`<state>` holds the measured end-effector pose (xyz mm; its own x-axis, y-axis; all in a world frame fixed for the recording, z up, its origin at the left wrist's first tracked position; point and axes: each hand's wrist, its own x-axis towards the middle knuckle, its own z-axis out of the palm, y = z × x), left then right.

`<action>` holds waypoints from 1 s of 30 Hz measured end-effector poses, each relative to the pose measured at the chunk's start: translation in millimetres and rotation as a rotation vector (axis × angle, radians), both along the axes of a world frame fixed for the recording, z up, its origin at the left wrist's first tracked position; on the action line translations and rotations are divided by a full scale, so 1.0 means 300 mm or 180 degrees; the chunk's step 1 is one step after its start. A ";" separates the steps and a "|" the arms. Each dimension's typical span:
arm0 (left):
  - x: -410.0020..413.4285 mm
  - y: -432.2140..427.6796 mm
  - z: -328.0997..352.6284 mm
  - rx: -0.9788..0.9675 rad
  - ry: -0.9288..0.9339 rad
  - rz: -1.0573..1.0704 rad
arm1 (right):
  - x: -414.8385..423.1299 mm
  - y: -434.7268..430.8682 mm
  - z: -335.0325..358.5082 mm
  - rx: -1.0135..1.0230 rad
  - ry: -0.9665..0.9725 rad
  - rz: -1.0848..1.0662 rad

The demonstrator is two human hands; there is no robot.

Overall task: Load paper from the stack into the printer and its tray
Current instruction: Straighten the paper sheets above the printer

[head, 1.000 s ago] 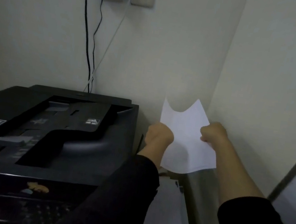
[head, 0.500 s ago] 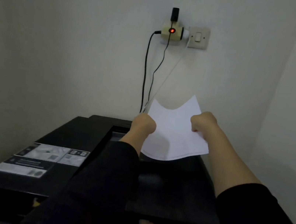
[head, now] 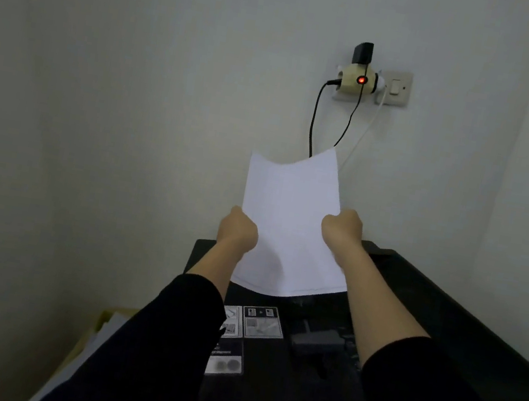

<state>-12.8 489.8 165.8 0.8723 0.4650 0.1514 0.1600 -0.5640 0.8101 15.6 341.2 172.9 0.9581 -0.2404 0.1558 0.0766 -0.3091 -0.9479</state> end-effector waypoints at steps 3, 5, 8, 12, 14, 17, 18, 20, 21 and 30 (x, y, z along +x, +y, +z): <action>-0.006 0.070 0.004 -0.0222 -0.0556 -0.0066 | 0.000 0.065 -0.012 0.0252 -0.0457 -0.0020; -0.030 0.087 0.018 -0.0359 -0.0925 -0.0085 | -0.003 0.091 -0.006 0.0496 -0.0720 -0.0042; -0.070 0.096 0.007 -0.0424 -0.1172 -0.0119 | -0.021 0.128 -0.023 0.0654 -0.0856 -0.0061; -0.109 0.115 -0.084 -0.0742 -0.1235 -0.0097 | -0.027 0.170 -0.087 0.0822 -0.0700 0.0108; -0.118 0.125 -0.114 -0.0888 -0.1309 -0.0065 | -0.027 0.180 -0.097 0.0938 -0.0721 0.0117; -0.111 0.147 -0.102 -0.0948 -0.1475 0.0064 | -0.024 0.188 -0.076 0.1034 -0.0802 0.0102; -0.102 0.155 -0.090 -0.0938 -0.1553 0.0088 | -0.022 0.189 -0.065 0.1049 -0.0837 0.0090; -0.090 0.165 -0.054 -0.0926 -0.1720 0.0095 | -0.019 0.191 -0.039 0.1097 -0.0905 0.0061; -0.086 0.168 -0.034 -0.0917 -0.1802 0.0075 | -0.017 0.191 -0.027 0.1132 -0.0948 0.0045; -0.070 0.168 0.042 -0.0564 -0.1797 0.0200 | 0.000 0.194 0.013 0.1072 -0.1083 0.0016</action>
